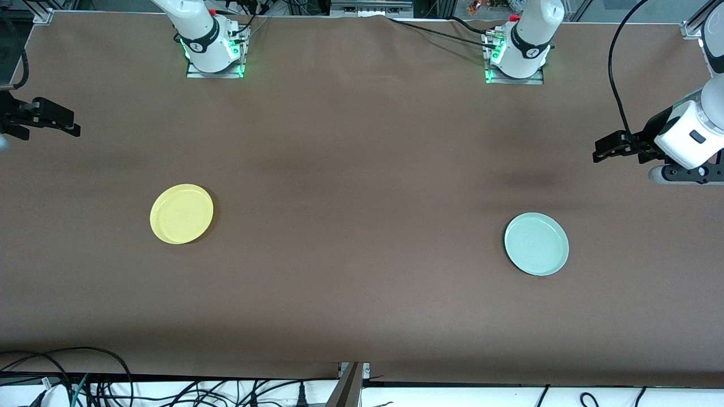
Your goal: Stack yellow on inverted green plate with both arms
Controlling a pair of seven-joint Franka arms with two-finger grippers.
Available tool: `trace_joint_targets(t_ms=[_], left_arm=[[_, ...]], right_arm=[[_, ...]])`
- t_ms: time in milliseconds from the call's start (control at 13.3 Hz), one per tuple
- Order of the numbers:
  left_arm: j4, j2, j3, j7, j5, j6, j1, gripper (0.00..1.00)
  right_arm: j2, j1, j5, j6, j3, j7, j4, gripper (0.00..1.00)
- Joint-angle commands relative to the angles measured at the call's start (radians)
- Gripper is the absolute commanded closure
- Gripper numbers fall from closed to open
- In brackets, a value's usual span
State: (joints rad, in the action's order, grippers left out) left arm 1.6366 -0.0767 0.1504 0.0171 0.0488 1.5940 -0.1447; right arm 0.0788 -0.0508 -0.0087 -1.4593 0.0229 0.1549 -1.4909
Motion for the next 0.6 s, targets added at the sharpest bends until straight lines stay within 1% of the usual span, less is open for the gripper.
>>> trace_joint_targets(t_ms=[0,526], left_arm=[[-0.004,0.0,0.003,-0.003,-0.001,-0.008,-0.003,0.0],[-0.008,-0.014,0.003,-0.003,-0.009,0.011,-0.004,0.0]], right_arm=[[0.009,-0.012,-0.004,0.007,-0.004,0.005,0.008,0.0],[0.015,-0.012,-0.002,0.008,-0.003,0.003,0.008,0.0]])
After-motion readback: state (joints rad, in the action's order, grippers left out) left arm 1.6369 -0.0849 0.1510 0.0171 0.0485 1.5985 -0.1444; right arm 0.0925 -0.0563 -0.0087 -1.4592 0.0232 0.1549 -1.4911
